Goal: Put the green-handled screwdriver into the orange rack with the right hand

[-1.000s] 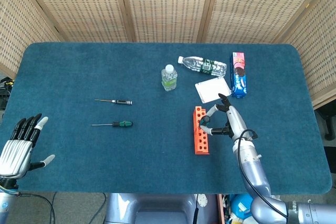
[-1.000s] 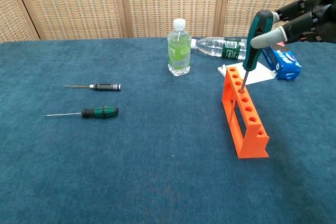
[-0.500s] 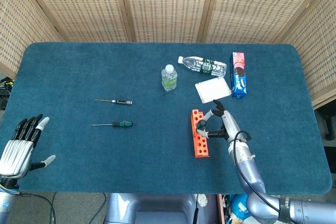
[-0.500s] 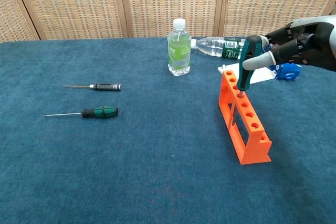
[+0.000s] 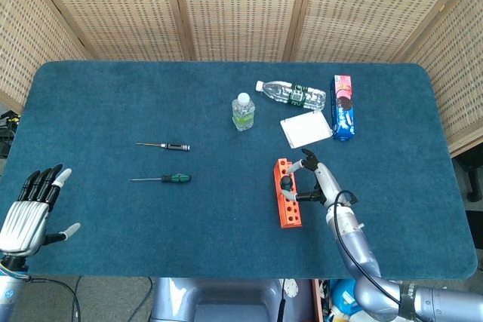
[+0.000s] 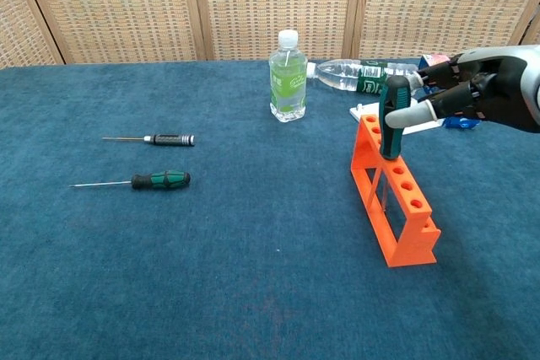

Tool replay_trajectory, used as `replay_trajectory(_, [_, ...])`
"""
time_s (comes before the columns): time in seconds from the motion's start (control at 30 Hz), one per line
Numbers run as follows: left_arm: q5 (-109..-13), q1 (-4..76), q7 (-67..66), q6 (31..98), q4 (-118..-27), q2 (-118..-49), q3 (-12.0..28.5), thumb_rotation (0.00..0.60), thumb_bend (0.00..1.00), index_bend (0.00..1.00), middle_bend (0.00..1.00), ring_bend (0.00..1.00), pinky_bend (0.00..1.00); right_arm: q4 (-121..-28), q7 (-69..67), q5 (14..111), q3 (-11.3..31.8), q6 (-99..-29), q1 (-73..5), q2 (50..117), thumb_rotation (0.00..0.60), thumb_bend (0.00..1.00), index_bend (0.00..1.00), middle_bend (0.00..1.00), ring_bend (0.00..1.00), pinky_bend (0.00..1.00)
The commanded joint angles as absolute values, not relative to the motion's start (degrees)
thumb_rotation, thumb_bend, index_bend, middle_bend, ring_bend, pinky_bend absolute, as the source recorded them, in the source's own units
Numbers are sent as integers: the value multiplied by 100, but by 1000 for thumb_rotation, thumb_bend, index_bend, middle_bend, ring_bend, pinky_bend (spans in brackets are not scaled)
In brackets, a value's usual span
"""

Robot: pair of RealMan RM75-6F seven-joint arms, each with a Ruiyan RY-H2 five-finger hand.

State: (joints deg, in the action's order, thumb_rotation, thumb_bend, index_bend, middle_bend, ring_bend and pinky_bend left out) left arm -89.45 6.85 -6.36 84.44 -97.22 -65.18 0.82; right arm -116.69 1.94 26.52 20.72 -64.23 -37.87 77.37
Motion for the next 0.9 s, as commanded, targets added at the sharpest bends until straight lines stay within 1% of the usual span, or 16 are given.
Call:
replay_trajectory(0.03, [-8946,686,-633,8446,-9723,-6517,84,600,0,0,0,0,0,-11693,161,2725,2065,-6408,-3754,7722,600,183,366,0,0,0])
replay_trajectory(0.13, [-8948,686,-639,8446,-9725,-6518,81,600,0,0,0,0,0,-11767,99,2851,2094,-6446,-3692,7663,600,182,344,0,0,0])
replay_trajectory(0.3, [-8938,686,-637,8453,-9723,-6518,90,600,0,0,0,0,0,-11935,21,3127,2146,-6561,-3565,7490,600,183,342,0,0,0])
replay_trajectory(0.4, [-8917,681,-620,8458,-9723,-6509,100,600,0,0,0,0,0,-12100,3,3381,2153,-6630,-3427,7225,600,183,336,0,0,0])
replay_trajectory(0.53, [-8905,675,-593,8478,-9732,-6488,113,600,0,0,0,0,0,-12237,-10,3822,2048,-6681,-3172,6791,600,183,318,0,0,0])
replay_trajectory(0.67, [-8860,663,-551,8492,-9730,-6467,132,600,0,0,0,0,0,-12191,15,4418,1767,-6777,-2830,6375,600,182,280,0,0,0])
replay_trajectory(0.77, [-8820,663,-532,8481,-9728,-6451,146,600,0,0,0,0,0,-11965,49,5127,1402,-6981,-2473,6122,600,183,241,0,0,0])
replay_trajectory(0.8, [-8811,662,-535,8478,-9731,-6446,148,600,0,0,0,0,0,-11833,12,5495,1238,-7090,-2313,6070,600,183,227,0,0,0])
replay_trajectory(0.9, [-8797,663,-564,8468,-9743,-6445,149,600,0,0,0,0,0,-11410,45,6283,845,-7508,-1929,6042,600,183,196,0,0,0])
